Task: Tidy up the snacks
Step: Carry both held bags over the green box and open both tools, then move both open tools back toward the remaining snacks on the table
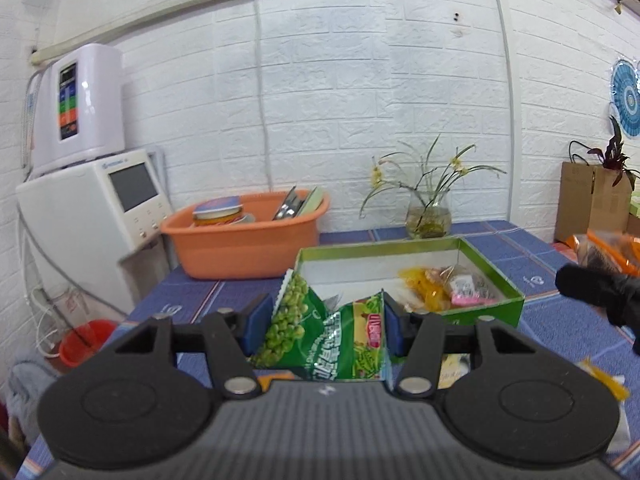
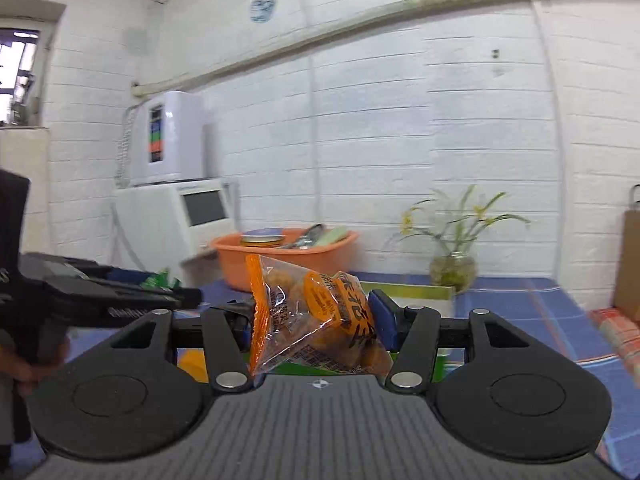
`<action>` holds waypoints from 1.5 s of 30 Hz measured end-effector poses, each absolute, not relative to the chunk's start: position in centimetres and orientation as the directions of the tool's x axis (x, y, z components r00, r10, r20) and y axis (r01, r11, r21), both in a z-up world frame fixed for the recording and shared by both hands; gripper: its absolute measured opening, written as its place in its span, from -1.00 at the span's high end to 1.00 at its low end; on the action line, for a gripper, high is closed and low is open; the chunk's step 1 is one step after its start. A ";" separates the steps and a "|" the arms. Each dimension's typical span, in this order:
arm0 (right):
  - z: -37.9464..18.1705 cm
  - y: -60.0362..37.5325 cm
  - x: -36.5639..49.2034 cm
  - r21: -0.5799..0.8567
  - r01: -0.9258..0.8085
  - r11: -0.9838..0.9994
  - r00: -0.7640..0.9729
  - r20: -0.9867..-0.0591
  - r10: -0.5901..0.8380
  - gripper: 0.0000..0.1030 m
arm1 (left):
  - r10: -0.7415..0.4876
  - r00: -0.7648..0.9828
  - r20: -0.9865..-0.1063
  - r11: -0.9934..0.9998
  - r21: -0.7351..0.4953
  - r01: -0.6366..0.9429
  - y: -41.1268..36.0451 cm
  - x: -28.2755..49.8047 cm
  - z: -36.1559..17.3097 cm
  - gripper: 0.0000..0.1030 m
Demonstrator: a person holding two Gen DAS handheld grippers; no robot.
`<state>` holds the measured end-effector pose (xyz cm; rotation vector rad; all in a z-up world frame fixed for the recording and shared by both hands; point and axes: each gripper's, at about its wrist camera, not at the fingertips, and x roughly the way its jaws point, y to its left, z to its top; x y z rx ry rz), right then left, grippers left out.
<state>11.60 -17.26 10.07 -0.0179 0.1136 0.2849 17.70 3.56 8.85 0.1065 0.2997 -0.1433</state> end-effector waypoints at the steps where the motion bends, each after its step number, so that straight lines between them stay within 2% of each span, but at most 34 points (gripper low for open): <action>1: 10.2 -17.5 12.5 -0.005 -0.267 0.964 0.956 -0.128 0.264 -0.76 | -0.137 0.945 -0.298 0.982 0.081 0.168 3.0 18.8 9.2 -0.08; 8: 10.8 -18.0 21.9 0.098 -0.133 0.986 0.942 -0.297 0.157 -0.75 | -0.055 0.967 -0.251 0.998 0.018 0.061 0.6 26.8 9.7 -0.08; 10: 10.2 -17.3 23.7 0.056 -0.093 0.994 0.943 -0.317 0.106 -0.74 | -0.061 0.958 -0.279 0.998 -0.035 0.053 0.9 29.0 8.7 -0.08; 14: 8.8 -15.6 26.1 -0.075 -0.050 0.996 0.949 -0.313 0.024 -0.74 | -0.031 0.938 -0.345 1.000 -0.017 0.027 1.0 32.5 6.4 -0.08; 19: 7.1 -14.9 28.6 -0.077 -0.068 0.995 0.929 -0.369 0.035 -0.79 | -0.021 0.926 -0.378 1.000 0.013 0.028 0.8 34.7 4.8 -0.10; 20: 6.8 -14.8 29.2 -0.075 -0.077 0.994 0.918 -0.395 0.041 -0.84 | -0.021 0.923 -0.385 0.999 0.027 0.034 0.7 35.1 4.5 -0.15; 22: 6.2 -14.4 30.4 -0.090 -0.102 0.991 0.886 -0.462 0.049 -0.90 | -0.023 0.921 -0.390 0.998 0.038 0.041 0.5 35.6 3.9 -0.47; 23: 6.1 -14.2 30.5 -0.099 -0.095 0.991 0.879 -0.476 0.037 -0.96 | -0.021 0.923 -0.384 0.999 0.036 0.038 0.5 35.7 3.6 -0.47; 26: 6.4 -14.3 29.4 -0.094 -0.085 0.992 0.900 -0.435 0.036 -0.96 | -0.015 0.925 -0.379 0.999 0.032 0.029 0.7 35.7 3.7 -0.53; 29: 7.8 -15.2 27.7 -0.042 -0.074 0.996 0.916 -0.397 0.052 -0.96 | -0.012 0.930 -0.368 0.999 0.024 0.022 1.3 35.1 4.6 -0.75; 31: 8.9 -15.9 26.0 -0.002 -0.071 0.997 0.917 -0.394 0.065 -0.96 | 0.007 0.946 -0.325 0.999 0.044 0.008 1.6 33.9 5.7 -0.94; 34: 10.3 -17.2 22.2 0.049 -0.076 0.996 0.917 -0.388 0.089 -0.96 | 0.028 0.964 -0.266 0.996 0.093 -0.003 2.2 31.1 7.6 -0.98; 36: 10.4 -18.0 19.1 0.048 -0.102 0.994 0.923 -0.368 0.112 -0.96 | -0.002 0.968 -0.251 0.995 0.100 0.028 2.9 28.6 8.2 -0.98; 40: 8.8 -18.9 12.8 -0.072 -0.133 0.989 0.928 -0.359 0.099 -0.97 | -0.059 0.960 -0.275 0.991 0.102 0.090 4.2 23.5 8.5 -0.99; 42: 8.0 -19.4 10.5 -0.107 -0.161 0.981 0.923 -0.368 0.111 -0.97 | -0.037 0.956 -0.291 0.993 0.099 0.069 5.1 20.5 7.9 -0.99; 45: 7.0 -20.3 7.9 -0.088 -0.184 0.979 0.912 -0.387 0.136 -0.97 | 0.007 0.952 -0.307 0.999 0.049 0.008 6.8 15.9 6.2 -0.99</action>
